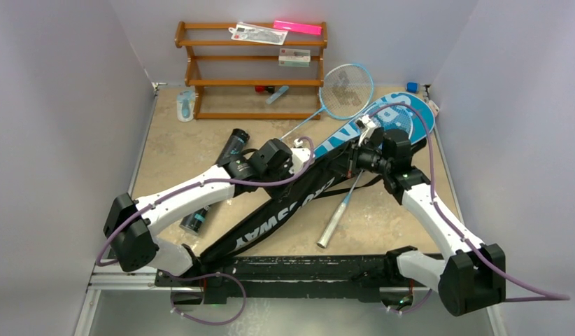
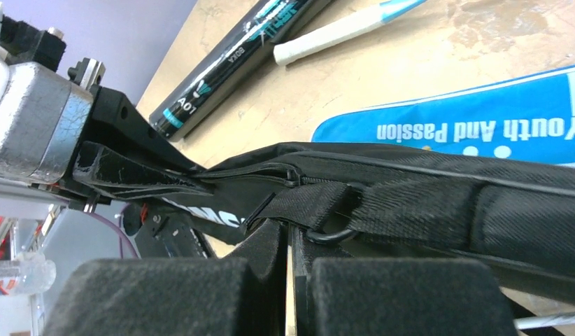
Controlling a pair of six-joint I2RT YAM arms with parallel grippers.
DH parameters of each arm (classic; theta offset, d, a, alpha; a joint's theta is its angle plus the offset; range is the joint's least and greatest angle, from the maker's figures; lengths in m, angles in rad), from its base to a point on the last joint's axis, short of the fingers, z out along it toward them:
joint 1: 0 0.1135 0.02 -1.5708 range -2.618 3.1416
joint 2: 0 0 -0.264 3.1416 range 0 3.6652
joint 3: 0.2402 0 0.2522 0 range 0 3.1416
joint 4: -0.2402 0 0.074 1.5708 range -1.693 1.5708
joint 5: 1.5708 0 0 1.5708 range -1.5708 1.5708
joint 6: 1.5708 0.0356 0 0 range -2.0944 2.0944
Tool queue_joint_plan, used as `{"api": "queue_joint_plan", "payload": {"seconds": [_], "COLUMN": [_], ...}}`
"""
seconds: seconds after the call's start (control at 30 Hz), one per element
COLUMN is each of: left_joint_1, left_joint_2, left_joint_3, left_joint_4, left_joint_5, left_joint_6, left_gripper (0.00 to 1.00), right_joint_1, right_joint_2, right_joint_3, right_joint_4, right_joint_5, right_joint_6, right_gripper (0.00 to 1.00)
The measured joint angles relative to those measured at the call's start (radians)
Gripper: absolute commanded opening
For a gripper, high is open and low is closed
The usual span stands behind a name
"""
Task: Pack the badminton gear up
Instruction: Zip the racket bag at the center of the board.
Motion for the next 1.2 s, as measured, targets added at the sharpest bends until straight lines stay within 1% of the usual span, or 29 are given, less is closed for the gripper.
{"api": "queue_joint_plan", "payload": {"seconds": [0.1, 0.33, 0.67, 0.83, 0.93, 1.03, 1.2], "left_joint_1": [-0.005, -0.017, -0.029, -0.034, -0.034, -0.033, -0.033], "left_joint_2": [0.0, 0.0, 0.0, 0.0, -0.001, -0.018, -0.11], "left_joint_3": [0.0, 0.007, 0.011, 0.011, 0.018, 0.018, -0.008], "left_joint_4": [-0.003, -0.013, -0.008, 0.012, 0.036, 0.043, 0.031], "left_joint_5": [-0.003, -0.015, -0.017, -0.006, -0.01, -0.019, -0.033], "left_joint_6": [0.0, 0.002, -0.002, -0.001, -0.002, -0.005, -0.021], "left_gripper": [0.0, 0.0, 0.0, 0.34, 0.47, 0.53, 0.54], "right_joint_1": [0.029, 0.153, 0.309, 0.34, 0.341, 0.33, 0.286], "right_joint_2": [0.003, 0.029, 0.052, 0.051, 0.009, -0.032, -0.046], "right_joint_3": [0.0, -0.001, -0.108, -0.127, -0.131, -0.131, -0.131], "right_joint_4": [0.0, 0.007, 0.18, 0.208, 0.187, 0.154, 0.128], "right_joint_5": [-0.012, -0.012, -0.011, 0.019, 0.069, 0.106, 0.121], "right_joint_6": [-0.013, -0.032, 0.048, 0.08, 0.094, 0.098, 0.098], "right_gripper": [0.0, 0.0, 0.0, 0.0, 0.0, 0.0, 0.0]}}
